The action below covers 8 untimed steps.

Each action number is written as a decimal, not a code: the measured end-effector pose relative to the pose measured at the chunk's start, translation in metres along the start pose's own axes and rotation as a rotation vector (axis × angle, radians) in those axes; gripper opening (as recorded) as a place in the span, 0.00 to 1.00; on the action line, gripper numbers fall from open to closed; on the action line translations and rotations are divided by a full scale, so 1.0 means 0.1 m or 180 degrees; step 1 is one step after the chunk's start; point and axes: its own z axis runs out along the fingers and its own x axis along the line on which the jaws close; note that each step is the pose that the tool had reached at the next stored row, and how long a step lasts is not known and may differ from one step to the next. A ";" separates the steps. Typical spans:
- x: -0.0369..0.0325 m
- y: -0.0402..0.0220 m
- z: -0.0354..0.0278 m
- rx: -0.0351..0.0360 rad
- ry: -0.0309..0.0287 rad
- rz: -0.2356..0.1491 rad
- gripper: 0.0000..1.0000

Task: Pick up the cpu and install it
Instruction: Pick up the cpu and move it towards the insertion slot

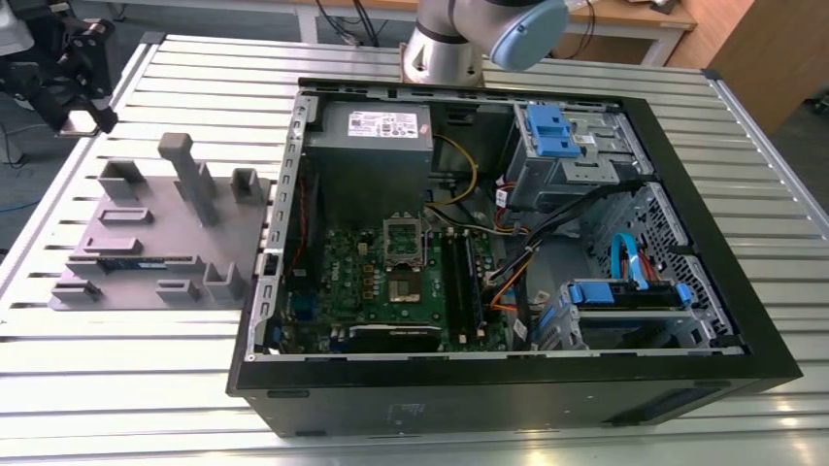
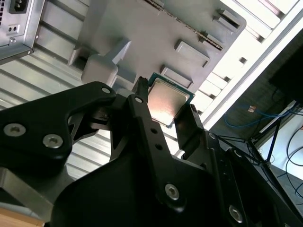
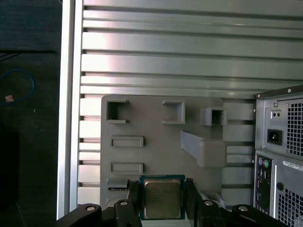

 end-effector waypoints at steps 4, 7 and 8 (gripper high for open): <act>-0.002 0.000 0.000 0.0000 0.0000 0.0000 0.47; -0.002 0.000 0.000 0.0000 0.0000 0.0000 0.47; -0.002 0.000 0.000 0.0000 0.0000 0.0000 0.47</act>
